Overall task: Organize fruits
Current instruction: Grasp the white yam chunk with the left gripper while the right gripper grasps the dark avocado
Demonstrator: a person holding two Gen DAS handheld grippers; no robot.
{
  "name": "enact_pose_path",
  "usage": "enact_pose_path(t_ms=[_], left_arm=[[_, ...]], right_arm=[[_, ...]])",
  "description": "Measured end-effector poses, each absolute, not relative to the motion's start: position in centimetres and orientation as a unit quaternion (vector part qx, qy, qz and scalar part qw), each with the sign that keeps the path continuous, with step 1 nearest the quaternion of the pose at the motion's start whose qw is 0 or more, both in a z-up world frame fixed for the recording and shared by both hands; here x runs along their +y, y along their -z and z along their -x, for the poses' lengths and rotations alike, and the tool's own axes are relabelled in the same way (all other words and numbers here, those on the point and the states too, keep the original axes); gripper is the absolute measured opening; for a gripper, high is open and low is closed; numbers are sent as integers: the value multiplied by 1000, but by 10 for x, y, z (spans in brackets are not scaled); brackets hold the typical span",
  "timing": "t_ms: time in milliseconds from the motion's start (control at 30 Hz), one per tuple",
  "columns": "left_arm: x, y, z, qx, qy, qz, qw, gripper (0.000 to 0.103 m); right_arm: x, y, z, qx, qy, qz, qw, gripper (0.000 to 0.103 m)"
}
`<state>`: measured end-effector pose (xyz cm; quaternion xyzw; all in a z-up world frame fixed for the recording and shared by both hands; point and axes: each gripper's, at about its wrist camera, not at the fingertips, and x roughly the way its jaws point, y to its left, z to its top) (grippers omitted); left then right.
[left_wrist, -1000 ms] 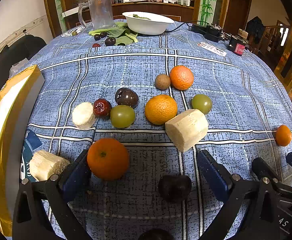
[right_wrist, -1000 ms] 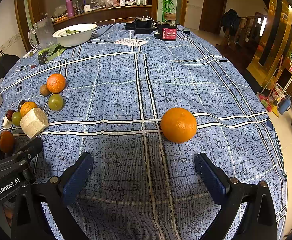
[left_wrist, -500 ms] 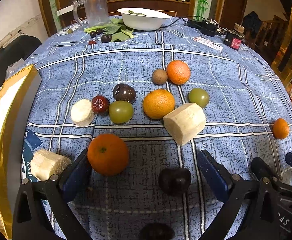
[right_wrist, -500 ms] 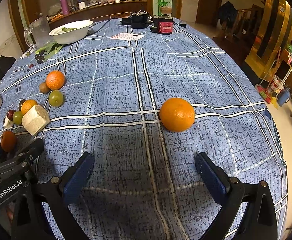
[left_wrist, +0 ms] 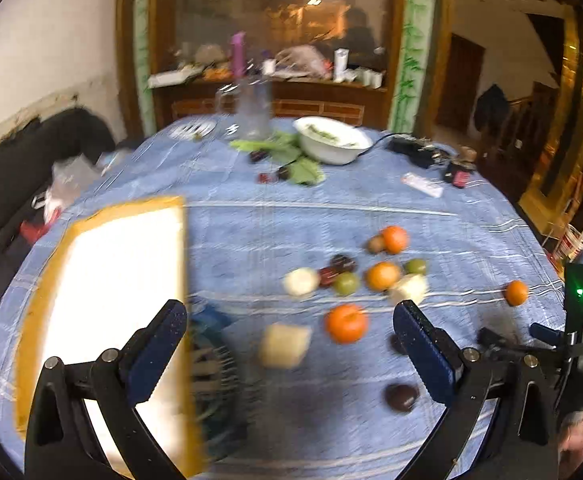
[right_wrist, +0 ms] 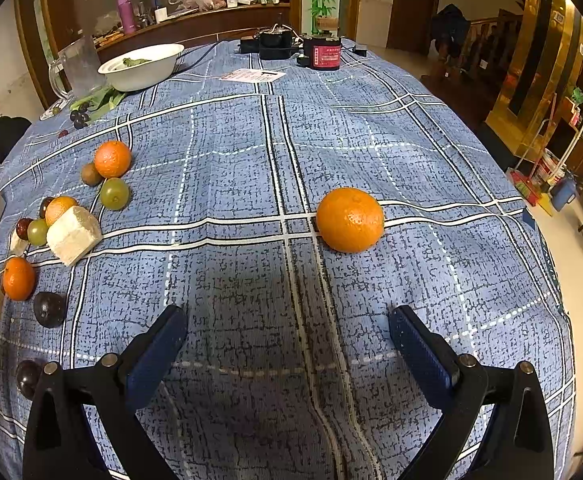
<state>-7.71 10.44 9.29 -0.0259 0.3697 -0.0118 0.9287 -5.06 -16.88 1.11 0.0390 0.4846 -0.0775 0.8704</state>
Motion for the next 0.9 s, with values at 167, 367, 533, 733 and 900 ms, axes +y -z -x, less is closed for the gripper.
enact_pose_path(t_ms=[167,367,533,733,900], left_arm=[[149,-96,89,361,-24,52,931,103],[181,-99,97,348,-20,95,933,103],[154,-93,90,362,45,69,929,83],[118,-73,69,387,79,6,919,75],[111,-43,43,436,89,-3,895,72]], right_arm=[[-165,-13,49,501,77,-21,862,102],[-121,-58,85,430,-11,-3,903,84],[-77,-54,97,441,-128,-31,888,81],[-49,-39,95,458,-169,-36,872,63],[-38,-31,92,465,-175,-26,867,61]])
